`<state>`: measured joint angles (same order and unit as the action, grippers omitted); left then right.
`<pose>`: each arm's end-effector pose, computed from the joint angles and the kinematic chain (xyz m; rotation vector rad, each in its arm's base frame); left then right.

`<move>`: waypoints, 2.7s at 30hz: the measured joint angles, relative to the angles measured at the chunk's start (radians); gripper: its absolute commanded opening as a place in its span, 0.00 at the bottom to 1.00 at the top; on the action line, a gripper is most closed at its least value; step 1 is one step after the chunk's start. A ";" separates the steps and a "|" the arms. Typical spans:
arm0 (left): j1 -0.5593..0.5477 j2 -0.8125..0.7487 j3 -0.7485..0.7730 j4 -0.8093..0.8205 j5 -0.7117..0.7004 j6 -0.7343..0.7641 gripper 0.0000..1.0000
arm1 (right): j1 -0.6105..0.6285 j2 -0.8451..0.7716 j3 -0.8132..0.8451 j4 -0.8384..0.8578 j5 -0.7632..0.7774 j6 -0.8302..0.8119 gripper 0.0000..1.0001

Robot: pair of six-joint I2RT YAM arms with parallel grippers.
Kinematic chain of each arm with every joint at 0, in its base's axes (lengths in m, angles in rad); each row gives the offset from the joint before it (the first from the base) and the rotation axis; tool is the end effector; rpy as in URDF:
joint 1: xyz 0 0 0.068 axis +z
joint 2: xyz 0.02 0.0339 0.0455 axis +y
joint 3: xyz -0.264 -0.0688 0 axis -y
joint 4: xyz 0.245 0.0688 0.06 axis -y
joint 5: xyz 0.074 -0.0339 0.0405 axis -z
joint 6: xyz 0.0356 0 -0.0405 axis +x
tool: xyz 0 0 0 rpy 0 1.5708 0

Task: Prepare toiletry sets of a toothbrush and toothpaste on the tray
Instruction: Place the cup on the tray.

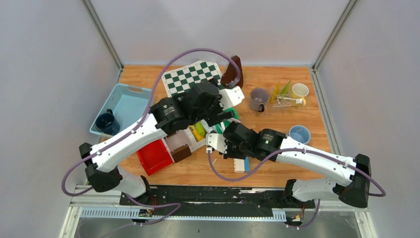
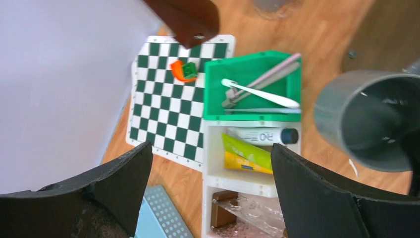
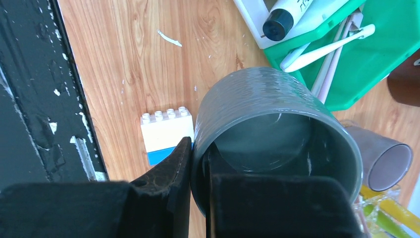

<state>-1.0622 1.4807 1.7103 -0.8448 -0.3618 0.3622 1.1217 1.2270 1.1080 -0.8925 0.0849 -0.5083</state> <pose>0.1614 -0.2636 0.4287 1.2401 1.7453 -0.0122 0.1067 0.2144 0.2997 -1.8567 1.7932 0.1193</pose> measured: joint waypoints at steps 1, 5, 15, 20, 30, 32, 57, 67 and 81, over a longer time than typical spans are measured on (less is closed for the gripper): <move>0.014 -0.024 -0.013 0.023 -0.005 -0.003 0.98 | -0.005 -0.003 0.000 -0.001 -0.004 0.005 0.00; 0.077 -0.161 -0.089 0.124 -0.061 -0.022 1.00 | -0.047 -0.006 0.000 -0.005 -0.015 0.049 0.00; 0.290 -0.462 -0.364 0.393 -0.206 -0.085 1.00 | -0.241 0.008 0.058 -0.057 0.056 0.351 0.00; 0.401 -0.512 -0.529 0.531 -0.245 -0.120 1.00 | -0.370 0.058 0.140 -0.109 0.092 0.584 0.00; 0.525 -0.534 -0.721 0.756 -0.299 -0.106 1.00 | -0.584 0.086 0.141 -0.199 0.095 0.858 0.00; 0.528 -0.542 -0.756 0.816 -0.314 -0.078 1.00 | -0.613 0.091 0.134 -0.203 0.092 0.876 0.00; 0.558 -0.597 -0.870 1.067 -0.352 0.075 1.00 | -0.673 0.139 -0.092 -0.016 0.034 0.766 0.00; 0.559 -0.601 -0.873 1.067 -0.342 0.091 1.00 | -0.673 0.047 -0.175 0.060 0.025 0.687 0.17; 0.559 -0.603 -0.880 1.067 -0.320 0.094 1.00 | -0.673 0.018 -0.114 0.023 0.040 0.714 0.51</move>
<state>-0.5030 0.8780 0.8307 0.2218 -0.6823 0.4561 0.4484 1.2449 0.9943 -0.8696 0.1253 0.2054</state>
